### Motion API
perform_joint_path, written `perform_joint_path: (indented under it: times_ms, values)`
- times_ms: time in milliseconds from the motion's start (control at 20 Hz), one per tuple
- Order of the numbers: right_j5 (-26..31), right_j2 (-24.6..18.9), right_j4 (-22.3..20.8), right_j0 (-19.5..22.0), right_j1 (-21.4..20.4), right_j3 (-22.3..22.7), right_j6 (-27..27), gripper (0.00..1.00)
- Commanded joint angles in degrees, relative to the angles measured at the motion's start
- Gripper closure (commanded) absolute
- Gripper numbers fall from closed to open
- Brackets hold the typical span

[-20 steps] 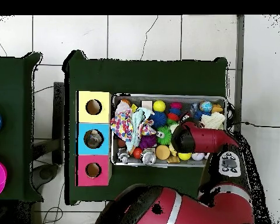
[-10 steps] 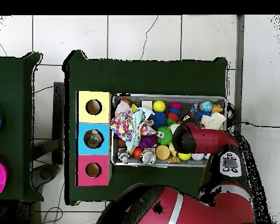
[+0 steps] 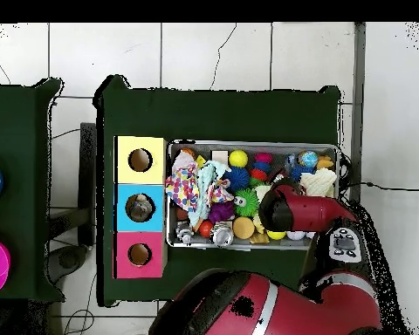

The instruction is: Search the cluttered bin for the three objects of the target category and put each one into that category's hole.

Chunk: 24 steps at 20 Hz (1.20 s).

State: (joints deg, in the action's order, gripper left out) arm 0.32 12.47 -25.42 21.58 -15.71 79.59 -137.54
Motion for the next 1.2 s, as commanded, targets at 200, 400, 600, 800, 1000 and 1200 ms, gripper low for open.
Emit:
perform_joint_path:
  times_ms: [200,400,600,800,1000,1200]
  values:
    - [-4.62,-0.55,-1.53,3.95,5.23,-2.91,-1.92,0.0]
    - [-4.68,-1.57,-1.89,5.0,5.67,-3.6,-0.89,0.0]
    - [-4.73,-1.97,-2.07,5.39,5.65,-4.25,-0.38,0.0]
    - [-4.14,-2.49,-2.17,5.71,5.34,-3.94,-0.11,0.0]
    - [-3.26,-3.57,-2.51,6.43,5.07,-3.94,0.51,0.0]
    - [-2.17,-4.81,-2.95,7.27,4.67,-3.6,1.31,0.0]
